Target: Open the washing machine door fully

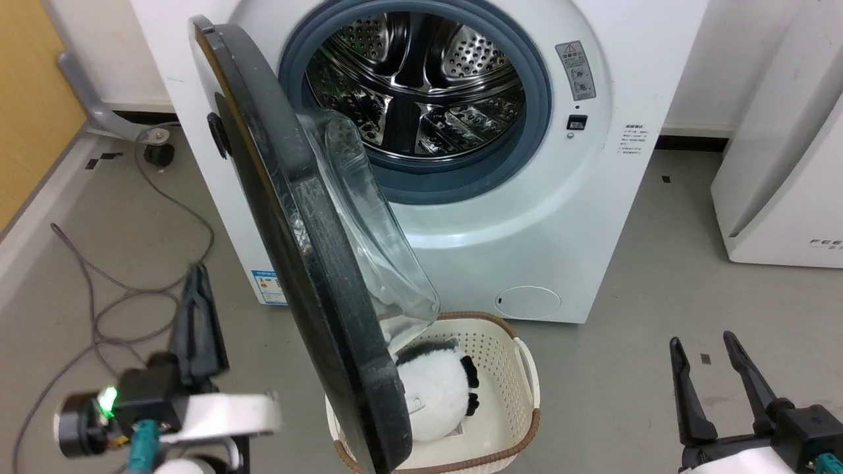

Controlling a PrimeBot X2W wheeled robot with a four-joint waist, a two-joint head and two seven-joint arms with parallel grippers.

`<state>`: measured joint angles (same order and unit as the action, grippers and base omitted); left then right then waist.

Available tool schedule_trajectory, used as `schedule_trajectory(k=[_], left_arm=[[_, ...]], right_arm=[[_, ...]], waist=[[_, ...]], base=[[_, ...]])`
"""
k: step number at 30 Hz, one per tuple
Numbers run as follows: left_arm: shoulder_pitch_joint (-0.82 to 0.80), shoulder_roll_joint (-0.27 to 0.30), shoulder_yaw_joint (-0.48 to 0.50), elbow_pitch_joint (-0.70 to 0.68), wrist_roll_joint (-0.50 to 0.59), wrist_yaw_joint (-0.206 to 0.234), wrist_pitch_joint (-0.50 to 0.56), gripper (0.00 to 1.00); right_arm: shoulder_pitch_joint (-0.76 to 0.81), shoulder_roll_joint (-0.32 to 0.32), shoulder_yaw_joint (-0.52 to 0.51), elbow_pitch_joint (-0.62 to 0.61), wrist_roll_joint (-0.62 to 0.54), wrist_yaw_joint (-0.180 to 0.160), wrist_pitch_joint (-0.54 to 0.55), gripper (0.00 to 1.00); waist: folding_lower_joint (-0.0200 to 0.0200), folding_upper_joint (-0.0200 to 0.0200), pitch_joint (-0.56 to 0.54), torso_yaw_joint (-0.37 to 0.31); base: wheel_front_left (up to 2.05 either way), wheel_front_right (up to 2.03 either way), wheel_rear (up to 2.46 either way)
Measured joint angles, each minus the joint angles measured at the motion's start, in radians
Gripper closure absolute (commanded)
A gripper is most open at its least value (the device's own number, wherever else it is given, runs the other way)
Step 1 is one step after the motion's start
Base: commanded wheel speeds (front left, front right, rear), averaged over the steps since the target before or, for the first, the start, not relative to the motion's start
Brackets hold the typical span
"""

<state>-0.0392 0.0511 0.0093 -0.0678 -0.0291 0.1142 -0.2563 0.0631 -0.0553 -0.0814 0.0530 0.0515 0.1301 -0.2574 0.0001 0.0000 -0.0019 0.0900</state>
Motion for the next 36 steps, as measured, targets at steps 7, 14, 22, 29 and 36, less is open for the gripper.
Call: schedule_trajectory(k=[7,14,22,29,36], left_arm=[[-0.074,0.007,-0.004,-0.125,0.014,-0.012,0.0,1.0],[-0.119,0.006,-0.089,-0.233,0.009,-0.05,0.0,1.0],[-0.16,0.002,-0.263,-0.301,0.029,-0.093,0.0,1.0],[-0.168,0.0,-0.422,-0.322,0.048,-0.118,-0.001,1.0],[-0.158,0.002,-0.54,-0.3,0.055,-0.128,-0.001,1.0]], right_arm=[[0.001,0.0,-0.003,-0.001,0.011,0.0,0.0,0.0],[0.011,0.0,-0.005,-0.002,0.012,0.0,0.0,0.0],[0.012,0.0,-0.004,-0.002,0.012,0.0,0.0,0.0],[0.012,0.0,-0.004,0.0,0.012,0.0,0.0,0.0],[0.012,0.0,-0.003,0.007,0.012,0.0,0.0,0.0]], waist=[[0.0,0.0,-0.002,0.004],[0.0,0.0,0.002,0.008],[0.0,0.0,0.005,0.012],[0.0,0.0,0.003,0.012],[0.0,0.0,0.0,0.011]], base=[[0.0,0.0,0.0],[0.0,0.0,0.0],[0.0,0.0,0.0],[0.0,0.0,0.0],[0.0,0.0,0.0]])
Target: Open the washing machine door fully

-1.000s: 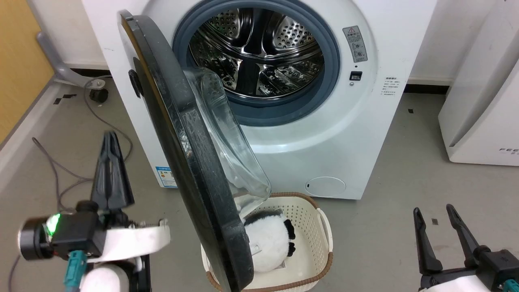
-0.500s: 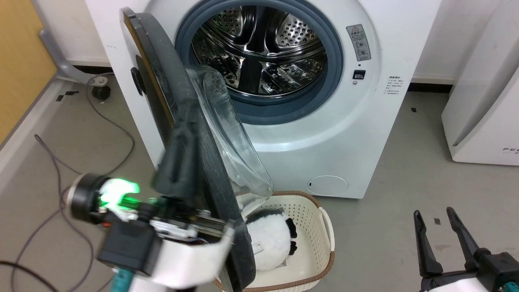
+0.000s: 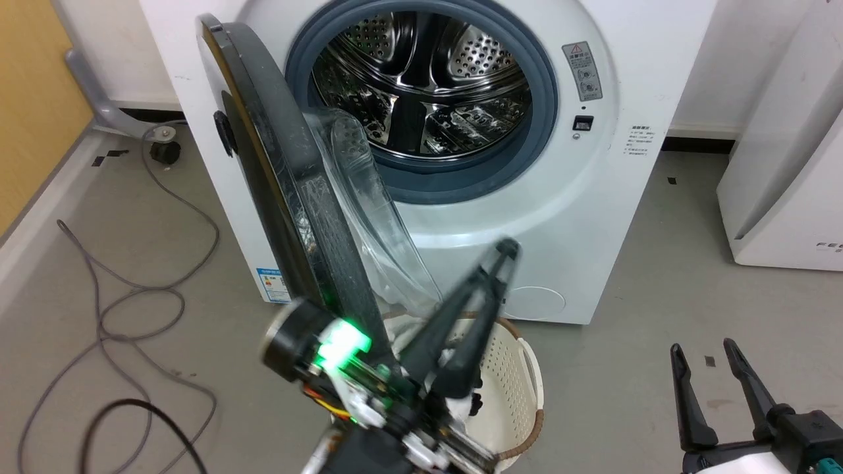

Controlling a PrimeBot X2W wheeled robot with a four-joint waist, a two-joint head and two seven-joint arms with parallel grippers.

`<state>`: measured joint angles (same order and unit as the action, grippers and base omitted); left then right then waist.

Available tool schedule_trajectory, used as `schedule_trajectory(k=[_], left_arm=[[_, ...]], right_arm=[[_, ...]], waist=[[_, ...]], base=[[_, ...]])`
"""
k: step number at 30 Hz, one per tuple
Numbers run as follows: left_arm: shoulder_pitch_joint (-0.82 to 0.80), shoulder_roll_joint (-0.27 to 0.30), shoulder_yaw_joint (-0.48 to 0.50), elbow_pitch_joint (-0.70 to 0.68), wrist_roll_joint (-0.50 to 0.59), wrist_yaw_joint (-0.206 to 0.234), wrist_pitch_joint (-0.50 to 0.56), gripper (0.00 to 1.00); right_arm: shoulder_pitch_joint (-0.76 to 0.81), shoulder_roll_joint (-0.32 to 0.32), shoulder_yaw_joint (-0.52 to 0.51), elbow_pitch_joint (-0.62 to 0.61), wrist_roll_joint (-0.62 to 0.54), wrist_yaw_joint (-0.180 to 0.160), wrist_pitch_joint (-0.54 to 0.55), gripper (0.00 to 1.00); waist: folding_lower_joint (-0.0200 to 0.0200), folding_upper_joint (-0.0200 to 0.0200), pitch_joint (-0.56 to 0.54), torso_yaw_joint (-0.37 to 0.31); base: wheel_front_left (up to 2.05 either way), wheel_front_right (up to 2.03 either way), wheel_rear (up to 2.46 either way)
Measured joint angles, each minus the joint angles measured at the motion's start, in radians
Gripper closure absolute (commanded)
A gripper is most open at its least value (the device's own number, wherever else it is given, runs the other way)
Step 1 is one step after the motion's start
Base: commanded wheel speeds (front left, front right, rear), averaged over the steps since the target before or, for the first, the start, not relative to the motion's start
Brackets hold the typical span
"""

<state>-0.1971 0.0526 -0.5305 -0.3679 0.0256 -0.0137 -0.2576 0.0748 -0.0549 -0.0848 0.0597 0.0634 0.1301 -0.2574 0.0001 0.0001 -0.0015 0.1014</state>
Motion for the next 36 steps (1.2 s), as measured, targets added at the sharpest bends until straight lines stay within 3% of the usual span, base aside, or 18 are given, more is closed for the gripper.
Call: schedule_trajectory(k=[10,16,26,36], left_arm=[[0.071,0.03,-0.112,0.058,0.006,-0.011,0.0,1.0],[0.12,0.05,-0.136,0.112,-0.002,0.008,0.0,1.0],[0.165,0.063,-0.106,0.279,-0.041,0.048,0.0,1.0],[0.192,0.059,-0.044,0.322,-0.069,0.082,0.0,1.0]], right_arm=[[0.0,0.0,-0.001,0.013,0.001,0.0,0.0,0.0],[0.002,0.0,-0.002,0.02,0.001,0.0,0.0,0.0],[0.003,0.0,-0.006,0.028,-0.002,0.0,0.0,0.0],[0.004,0.0,-0.017,0.035,-0.01,0.0,0.0,0.0]], waist=[[0.0,0.0,-0.005,0.013],[-0.0001,0.0,-0.004,0.02],[0.0,0.0,0.012,0.035],[0.0,0.0,0.025,0.061]], base=[[0.0,0.0,0.0],[0.0,0.0,0.0],[0.0,0.0,0.0],[0.0,0.0,0.0]])
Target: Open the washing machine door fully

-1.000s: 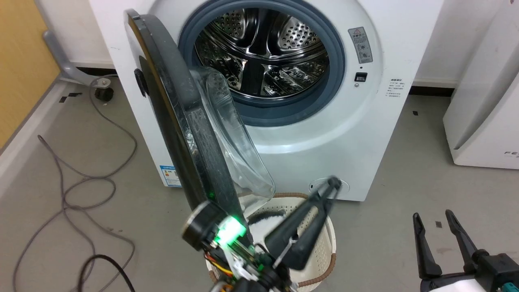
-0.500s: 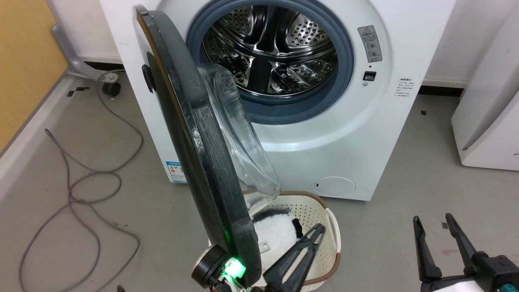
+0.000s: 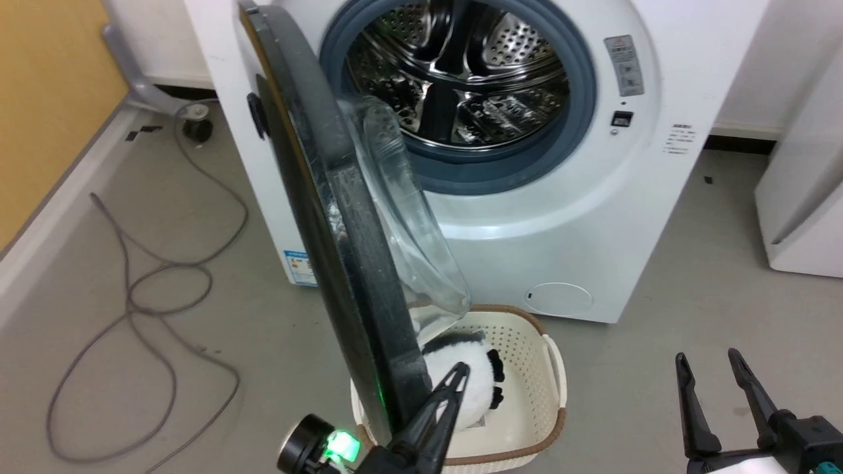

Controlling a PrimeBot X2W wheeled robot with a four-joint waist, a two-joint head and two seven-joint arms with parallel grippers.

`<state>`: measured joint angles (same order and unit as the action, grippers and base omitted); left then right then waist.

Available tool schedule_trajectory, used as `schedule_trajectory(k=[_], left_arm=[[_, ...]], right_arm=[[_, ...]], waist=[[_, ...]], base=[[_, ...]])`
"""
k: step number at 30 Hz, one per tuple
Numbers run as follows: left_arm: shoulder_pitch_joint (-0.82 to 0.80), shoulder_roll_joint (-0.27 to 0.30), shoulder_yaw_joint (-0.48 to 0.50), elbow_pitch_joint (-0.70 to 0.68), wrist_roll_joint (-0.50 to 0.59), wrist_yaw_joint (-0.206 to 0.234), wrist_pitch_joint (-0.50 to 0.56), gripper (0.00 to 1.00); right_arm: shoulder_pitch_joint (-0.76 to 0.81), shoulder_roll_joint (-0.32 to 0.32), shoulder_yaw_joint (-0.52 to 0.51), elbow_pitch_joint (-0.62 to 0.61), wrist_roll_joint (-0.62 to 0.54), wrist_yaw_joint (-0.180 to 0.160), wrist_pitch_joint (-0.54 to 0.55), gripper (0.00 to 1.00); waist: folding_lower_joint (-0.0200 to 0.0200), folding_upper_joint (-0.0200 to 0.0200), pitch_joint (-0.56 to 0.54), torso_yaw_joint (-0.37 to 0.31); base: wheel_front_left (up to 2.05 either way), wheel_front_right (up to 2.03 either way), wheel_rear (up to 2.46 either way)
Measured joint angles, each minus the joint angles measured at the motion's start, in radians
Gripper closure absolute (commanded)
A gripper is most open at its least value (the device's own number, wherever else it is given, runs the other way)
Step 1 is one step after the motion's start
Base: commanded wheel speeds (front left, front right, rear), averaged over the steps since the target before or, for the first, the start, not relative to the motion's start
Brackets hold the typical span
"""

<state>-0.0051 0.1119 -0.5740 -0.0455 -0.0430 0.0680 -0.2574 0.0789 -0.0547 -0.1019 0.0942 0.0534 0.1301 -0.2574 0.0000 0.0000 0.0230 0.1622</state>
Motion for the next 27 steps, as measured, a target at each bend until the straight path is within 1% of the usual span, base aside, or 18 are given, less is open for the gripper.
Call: schedule_trajectory(k=[14,22,27], left_arm=[[0.02,-0.001,0.03,0.008,-0.004,-0.006,0.0,1.0],[0.054,0.001,0.038,-0.014,-0.004,-0.005,0.0,1.0],[0.053,0.002,0.073,-0.012,-0.004,0.002,0.0,1.0]], right_arm=[[0.0,0.001,0.006,0.006,-0.01,0.0,0.0,0.0],[0.001,0.001,0.006,0.008,-0.01,0.0,0.0,0.0],[0.001,0.001,0.006,0.01,-0.01,0.0,0.0,0.0]], waist=[[0.0,0.0,0.009,0.105],[0.0,0.0,0.014,0.194],[0.0,0.0,0.02,0.259]], base=[[0.0,0.0,0.0],[0.0,0.0,0.0],[0.0,0.0,0.0]])
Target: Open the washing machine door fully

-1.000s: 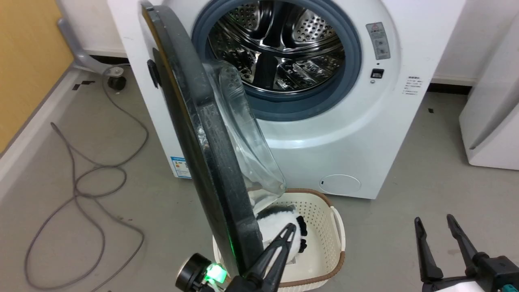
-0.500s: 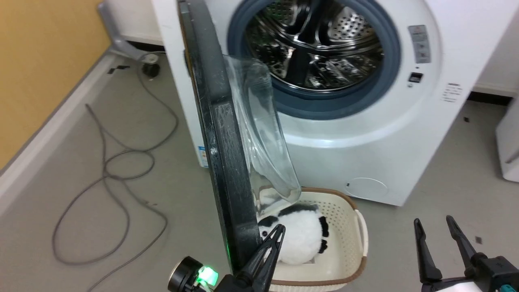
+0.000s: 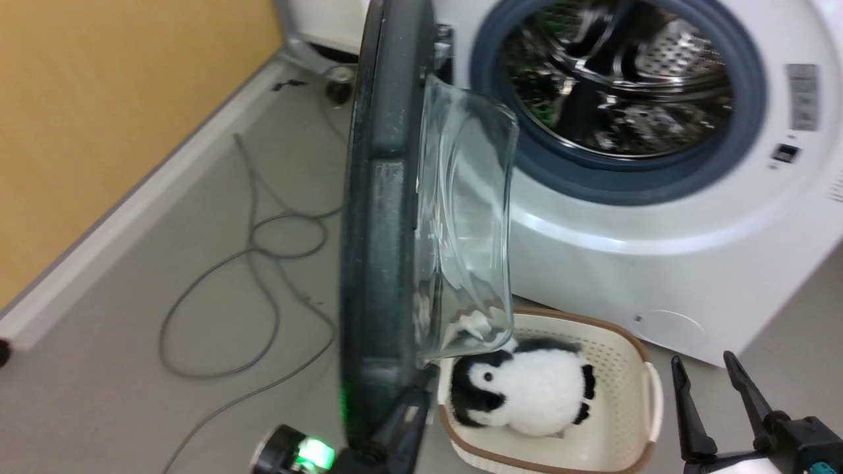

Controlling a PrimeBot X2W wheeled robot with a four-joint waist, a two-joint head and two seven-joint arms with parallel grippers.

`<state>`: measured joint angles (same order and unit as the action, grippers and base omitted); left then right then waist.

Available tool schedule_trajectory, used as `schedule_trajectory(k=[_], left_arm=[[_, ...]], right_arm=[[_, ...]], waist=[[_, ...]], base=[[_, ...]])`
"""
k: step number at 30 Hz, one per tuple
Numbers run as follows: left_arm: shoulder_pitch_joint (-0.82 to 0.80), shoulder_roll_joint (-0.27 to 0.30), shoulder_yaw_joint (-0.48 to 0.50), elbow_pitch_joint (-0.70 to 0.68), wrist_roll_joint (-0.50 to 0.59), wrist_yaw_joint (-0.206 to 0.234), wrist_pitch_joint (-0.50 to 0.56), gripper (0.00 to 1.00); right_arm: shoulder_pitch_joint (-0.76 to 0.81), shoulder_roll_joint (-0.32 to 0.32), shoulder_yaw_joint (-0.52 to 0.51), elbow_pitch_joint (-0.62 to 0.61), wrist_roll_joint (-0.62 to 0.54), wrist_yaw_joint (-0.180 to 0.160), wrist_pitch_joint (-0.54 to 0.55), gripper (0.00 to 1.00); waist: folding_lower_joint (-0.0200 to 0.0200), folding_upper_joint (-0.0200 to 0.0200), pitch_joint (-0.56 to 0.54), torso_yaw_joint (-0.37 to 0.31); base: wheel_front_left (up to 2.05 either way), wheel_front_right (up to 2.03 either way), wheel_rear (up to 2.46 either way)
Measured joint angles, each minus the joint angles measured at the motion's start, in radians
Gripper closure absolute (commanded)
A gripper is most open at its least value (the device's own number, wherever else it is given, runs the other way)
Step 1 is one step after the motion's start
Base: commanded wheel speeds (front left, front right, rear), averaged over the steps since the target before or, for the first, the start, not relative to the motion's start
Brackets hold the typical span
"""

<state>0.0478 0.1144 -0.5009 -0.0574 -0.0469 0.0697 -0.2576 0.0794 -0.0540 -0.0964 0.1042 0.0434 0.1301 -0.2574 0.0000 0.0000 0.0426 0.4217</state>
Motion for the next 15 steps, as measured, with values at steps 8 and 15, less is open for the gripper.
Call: schedule_trajectory(k=[8,15], left_arm=[[-0.008,0.01,0.098,0.013,-0.012,0.042,0.0,1.0],[-0.006,0.002,0.195,0.022,-0.032,0.068,0.0,1.0]], right_arm=[[-0.003,0.0,0.004,0.001,-0.01,0.0,0.0,0.0],[-0.004,0.001,0.002,0.002,-0.018,0.0,0.0,0.0]], waist=[[0.0,0.0,0.016,0.08],[0.0,0.0,0.041,0.111]], base=[[0.0,0.0,0.0],[0.0,0.0,0.0]])
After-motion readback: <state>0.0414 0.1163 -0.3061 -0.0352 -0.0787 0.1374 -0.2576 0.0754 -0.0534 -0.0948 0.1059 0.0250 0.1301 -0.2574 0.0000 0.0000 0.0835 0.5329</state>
